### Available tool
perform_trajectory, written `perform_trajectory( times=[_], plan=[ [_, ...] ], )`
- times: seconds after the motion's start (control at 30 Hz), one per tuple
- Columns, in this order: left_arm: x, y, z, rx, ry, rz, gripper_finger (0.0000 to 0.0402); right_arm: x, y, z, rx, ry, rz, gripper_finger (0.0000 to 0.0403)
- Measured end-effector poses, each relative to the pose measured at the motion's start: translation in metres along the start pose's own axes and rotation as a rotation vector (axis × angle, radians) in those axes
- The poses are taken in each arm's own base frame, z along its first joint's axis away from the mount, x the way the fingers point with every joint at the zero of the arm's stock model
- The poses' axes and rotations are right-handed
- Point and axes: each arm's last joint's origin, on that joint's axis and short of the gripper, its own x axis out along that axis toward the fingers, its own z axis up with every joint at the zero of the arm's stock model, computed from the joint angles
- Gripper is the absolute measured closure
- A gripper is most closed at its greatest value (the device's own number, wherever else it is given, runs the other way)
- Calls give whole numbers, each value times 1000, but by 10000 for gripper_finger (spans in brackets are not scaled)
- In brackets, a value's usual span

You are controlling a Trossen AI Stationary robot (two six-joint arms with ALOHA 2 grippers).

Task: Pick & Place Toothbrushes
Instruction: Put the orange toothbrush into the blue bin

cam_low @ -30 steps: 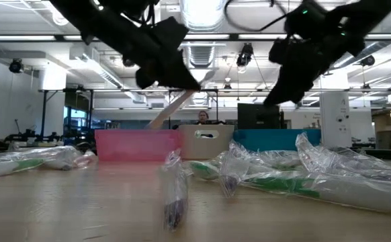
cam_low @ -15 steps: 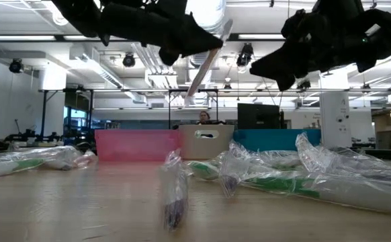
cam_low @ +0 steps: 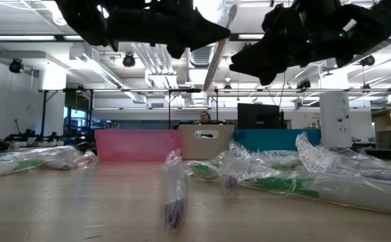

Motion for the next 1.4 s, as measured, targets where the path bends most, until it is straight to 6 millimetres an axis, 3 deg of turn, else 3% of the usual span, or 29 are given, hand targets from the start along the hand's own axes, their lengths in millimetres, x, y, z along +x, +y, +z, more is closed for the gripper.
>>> perform_trajectory(
  times=[0.47, 0.67, 0.9, 1.0, 1.17, 1.4],
  plan=[
    [0, 0, 0, 22, 0, -10, 374, 40, 4, 5, -36, 32, 30, 215],
    [0, -1, 0, 21, -1, -26, 374, 49, 3, 6, -39, 36, 29, 265],
    [0, -1, 0, 21, 3, -26, 374, 46, 4, 6, -46, 40, 28, 371],
    [0, -1, 0, -1, 7, -26, 369, 46, 4, 6, -45, 44, 28, 379],
    [0, -1, -2, -20, 32, -28, 329, 46, 3, 3, -40, 77, 23, 378],
    [0, 2, -4, 30, 73, 58, 222, 41, 3, 3, -33, 119, 12, 378]
  ],
)
